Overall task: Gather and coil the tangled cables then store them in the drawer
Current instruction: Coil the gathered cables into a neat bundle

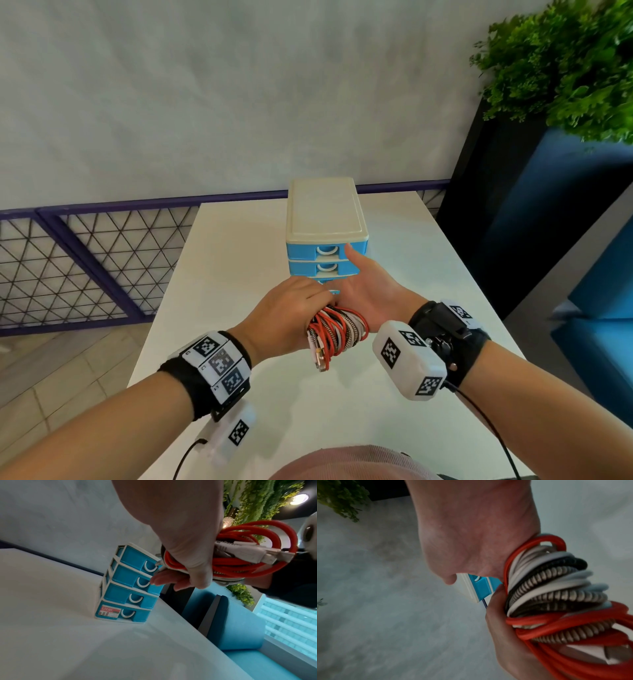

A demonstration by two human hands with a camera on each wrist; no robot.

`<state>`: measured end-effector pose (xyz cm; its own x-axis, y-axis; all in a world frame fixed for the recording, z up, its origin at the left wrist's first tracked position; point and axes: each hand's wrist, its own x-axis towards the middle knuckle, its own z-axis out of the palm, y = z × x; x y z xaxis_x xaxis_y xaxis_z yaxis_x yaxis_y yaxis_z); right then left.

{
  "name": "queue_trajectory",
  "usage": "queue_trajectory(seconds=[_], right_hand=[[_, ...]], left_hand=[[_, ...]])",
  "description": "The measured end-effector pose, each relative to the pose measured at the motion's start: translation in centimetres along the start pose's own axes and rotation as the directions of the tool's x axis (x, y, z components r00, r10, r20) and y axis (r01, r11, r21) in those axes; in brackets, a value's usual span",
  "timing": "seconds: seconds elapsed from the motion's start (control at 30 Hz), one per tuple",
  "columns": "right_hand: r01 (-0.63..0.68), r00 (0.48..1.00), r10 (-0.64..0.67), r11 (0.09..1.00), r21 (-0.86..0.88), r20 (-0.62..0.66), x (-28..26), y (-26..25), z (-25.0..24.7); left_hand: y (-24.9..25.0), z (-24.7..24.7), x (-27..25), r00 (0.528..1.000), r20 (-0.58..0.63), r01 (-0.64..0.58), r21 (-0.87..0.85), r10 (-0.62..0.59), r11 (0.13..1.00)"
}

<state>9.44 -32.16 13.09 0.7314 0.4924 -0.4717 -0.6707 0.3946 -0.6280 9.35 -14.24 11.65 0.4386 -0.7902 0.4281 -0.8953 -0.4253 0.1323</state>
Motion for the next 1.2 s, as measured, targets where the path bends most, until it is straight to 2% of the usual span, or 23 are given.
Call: queue_trajectory(seconds=[0.1, 0.17, 0.2, 0.23, 0.27, 0.33, 0.37, 0.47, 0.5, 0.53, 0.6, 0.67, 0.8, 0.9, 1.0, 1.07, 1.13, 1.2], right_hand=[[-0.073, 0.997, 0.069, 0.991, -0.111, -0.036, 0.3, -0.2, -0.4], [-0.088, 0.991, 0.040, 0.917, -0.388, -0.129, -0.1, -0.9, -0.2], [-0.094, 0.985, -0.006, 0.823, -0.561, -0.173, -0.4, -1.4, 0.1], [-0.079, 0.982, -0.071, 0.681, -0.728, -0.173, -0.8, -1.7, 0.7], [-0.039, 0.984, -0.130, 0.505, -0.862, -0.120, -1.3, -2.0, 1.3], [0.035, 0.987, -0.158, 0.098, -0.995, 0.019, -1.7, -1.7, 2.2], [0.031, 0.986, -0.163, -0.073, -0.997, 0.043, -1.7, -1.2, 2.6], [-0.029, 0.958, -0.265, -0.478, -0.878, 0.112, -1.5, 1.7, 3.9], [-0.066, 0.950, -0.286, -0.575, -0.816, 0.124, -1.1, 2.7, 4.1], [-0.109, 0.944, -0.307, -0.633, -0.766, 0.119, -0.7, 3.6, 4.2], [-0.209, 0.922, -0.375, -0.694, -0.689, 0.099, 0.3, 4.4, 3.8], [-0.297, 0.887, -0.453, -0.705, -0.644, 0.086, 1.2, 4.5, 2.8], [-0.343, 0.871, -0.477, -0.765, -0.545, 0.122, 1.6, 4.7, 0.4], [-0.298, 0.851, -0.492, -0.740, -0.603, 0.183, 1.8, 5.1, -0.9], [-0.180, 0.889, -0.427, -0.661, -0.728, 0.168, 1.6, 4.3, -0.9], [-0.116, 0.894, -0.409, -0.609, -0.785, 0.185, 1.3, 3.7, -0.8], [-0.100, 0.898, -0.402, -0.588, -0.803, 0.182, 1.0, 3.3, -0.7], [-0.105, 0.906, -0.391, -0.577, -0.810, 0.161, 1.1, 2.8, -0.8]], left_hand=[[0.2, 0.1, 0.1, 0.997, 0.065, 0.041, 0.032, -0.043, 0.999], [-0.1, 0.1, 0.2, 0.976, 0.168, 0.126, 0.089, -0.140, 0.988], [-0.4, 0.1, 0.3, 0.947, 0.241, 0.184, 0.142, -0.214, 0.973], [-0.6, 0.0, 0.3, 0.904, 0.313, 0.234, 0.209, -0.292, 0.949], [-0.9, 0.0, 0.4, 0.858, 0.370, 0.267, 0.274, -0.357, 0.924], [-1.5, 0.2, 0.4, 0.784, 0.441, 0.297, 0.352, -0.437, 0.888], [-1.6, 0.3, 0.5, 0.752, 0.466, 0.314, 0.368, -0.466, 0.875], [-1.8, 0.5, 1.0, 0.674, 0.521, 0.351, 0.397, -0.523, 0.848], [-1.8, 0.4, 1.3, 0.666, 0.524, 0.362, 0.396, -0.531, 0.844], [-1.7, 0.3, 1.7, 0.666, 0.519, 0.377, 0.386, -0.536, 0.842], [-1.4, 0.1, 2.5, 0.660, 0.509, 0.428, 0.349, -0.552, 0.834], [-1.1, 0.2, 2.9, 0.647, 0.516, 0.497, 0.272, -0.561, 0.824], [-0.9, 0.9, 2.9, 0.601, 0.605, 0.543, 0.170, -0.522, 0.822], [-0.7, 1.1, 2.9, 0.574, 0.668, 0.575, 0.083, -0.474, 0.814], [-0.7, 0.9, 3.3, 0.534, 0.696, 0.628, 0.055, -0.481, 0.776], [-0.8, 0.7, 3.5, 0.510, 0.710, 0.658, 0.042, -0.486, 0.752], [-1.0, 0.8, 3.6, 0.487, 0.735, 0.678, 0.022, -0.471, 0.735], [-1.4, 0.7, 3.9, 0.486, 0.749, 0.689, -0.011, -0.451, 0.725]])
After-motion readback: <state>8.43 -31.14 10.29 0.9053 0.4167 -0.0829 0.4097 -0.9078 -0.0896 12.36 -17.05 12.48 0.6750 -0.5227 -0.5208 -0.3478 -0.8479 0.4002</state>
